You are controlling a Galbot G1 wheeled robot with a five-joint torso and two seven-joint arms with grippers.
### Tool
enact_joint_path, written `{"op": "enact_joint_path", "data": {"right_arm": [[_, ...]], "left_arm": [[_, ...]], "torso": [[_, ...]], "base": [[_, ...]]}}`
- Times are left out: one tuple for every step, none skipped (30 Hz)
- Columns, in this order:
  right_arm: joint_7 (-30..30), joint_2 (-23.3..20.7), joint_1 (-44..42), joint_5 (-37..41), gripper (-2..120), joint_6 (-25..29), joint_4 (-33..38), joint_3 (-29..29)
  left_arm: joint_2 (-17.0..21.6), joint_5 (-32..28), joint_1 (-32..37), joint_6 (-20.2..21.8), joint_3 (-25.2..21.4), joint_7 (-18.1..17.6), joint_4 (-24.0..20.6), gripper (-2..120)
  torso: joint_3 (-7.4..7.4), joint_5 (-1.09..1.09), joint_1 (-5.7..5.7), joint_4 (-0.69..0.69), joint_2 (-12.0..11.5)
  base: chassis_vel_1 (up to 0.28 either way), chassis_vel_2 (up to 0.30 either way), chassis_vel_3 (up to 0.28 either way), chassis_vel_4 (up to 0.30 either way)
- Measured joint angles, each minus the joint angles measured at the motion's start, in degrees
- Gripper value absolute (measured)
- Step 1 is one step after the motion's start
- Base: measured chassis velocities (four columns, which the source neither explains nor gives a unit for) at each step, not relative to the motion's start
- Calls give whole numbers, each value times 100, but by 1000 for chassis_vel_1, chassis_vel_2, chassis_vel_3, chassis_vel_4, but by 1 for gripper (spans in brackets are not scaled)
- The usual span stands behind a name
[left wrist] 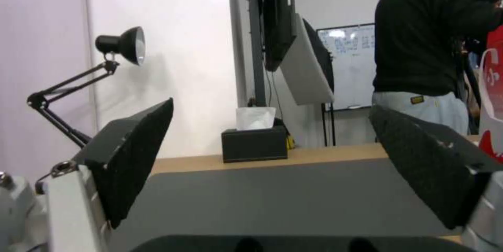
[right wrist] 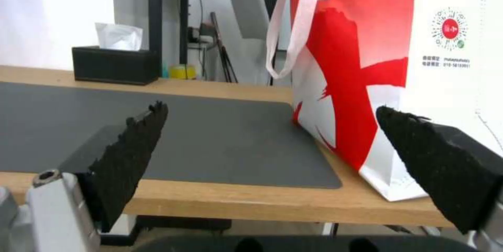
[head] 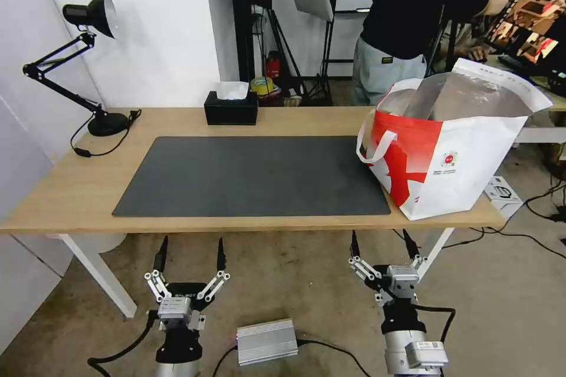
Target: Pick up the trash from the table and place it into the takeout bag.
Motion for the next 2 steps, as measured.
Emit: {"op": "enact_joint_path", "data": {"right_arm": [[0, 0, 0, 0, 100, 0, 0, 0], [0, 0, 0, 0, 100, 0, 0, 0]], "left_arm": [[0, 0, 0, 0, 0, 0, 0, 100], [0, 0, 0, 0, 0, 0, 0, 100]], "torso": [[0, 0, 0, 0, 0], [0, 0, 0, 0, 0]], "base": [[0, 0, 0, 0], [0, 0, 0, 0]]}}
